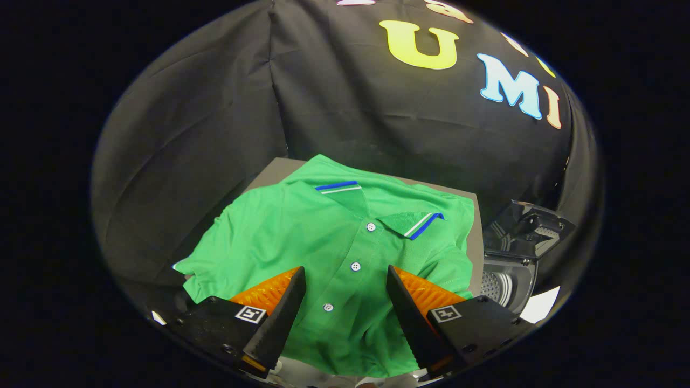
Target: Put the clothes into the washing machine and then close the washing machine lid.
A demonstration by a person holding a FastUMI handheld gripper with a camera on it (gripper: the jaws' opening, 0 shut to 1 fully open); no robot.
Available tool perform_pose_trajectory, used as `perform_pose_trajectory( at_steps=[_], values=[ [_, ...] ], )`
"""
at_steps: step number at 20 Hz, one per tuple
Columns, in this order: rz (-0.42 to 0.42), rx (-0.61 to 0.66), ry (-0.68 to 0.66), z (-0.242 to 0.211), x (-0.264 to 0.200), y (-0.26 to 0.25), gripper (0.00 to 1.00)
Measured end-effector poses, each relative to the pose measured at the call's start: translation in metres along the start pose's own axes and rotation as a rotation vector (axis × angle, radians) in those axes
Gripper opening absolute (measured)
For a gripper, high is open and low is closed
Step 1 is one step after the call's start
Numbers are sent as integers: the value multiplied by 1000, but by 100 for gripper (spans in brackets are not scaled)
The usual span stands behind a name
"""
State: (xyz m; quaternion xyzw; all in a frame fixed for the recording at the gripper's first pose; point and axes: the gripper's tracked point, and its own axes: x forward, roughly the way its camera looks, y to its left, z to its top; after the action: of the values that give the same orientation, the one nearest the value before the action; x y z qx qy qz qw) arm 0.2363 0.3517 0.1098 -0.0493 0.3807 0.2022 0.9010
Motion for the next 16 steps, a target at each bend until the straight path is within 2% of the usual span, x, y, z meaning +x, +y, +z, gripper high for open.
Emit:
perform_pose_trajectory(
  at_steps=[6,13,16],
  values=[
    [-19,-33,28,-9,17,0,95],
    [-7,-58,39,-8,15,0,95],
    [12,-78,41,-7,15,-1,84]
  ],
)
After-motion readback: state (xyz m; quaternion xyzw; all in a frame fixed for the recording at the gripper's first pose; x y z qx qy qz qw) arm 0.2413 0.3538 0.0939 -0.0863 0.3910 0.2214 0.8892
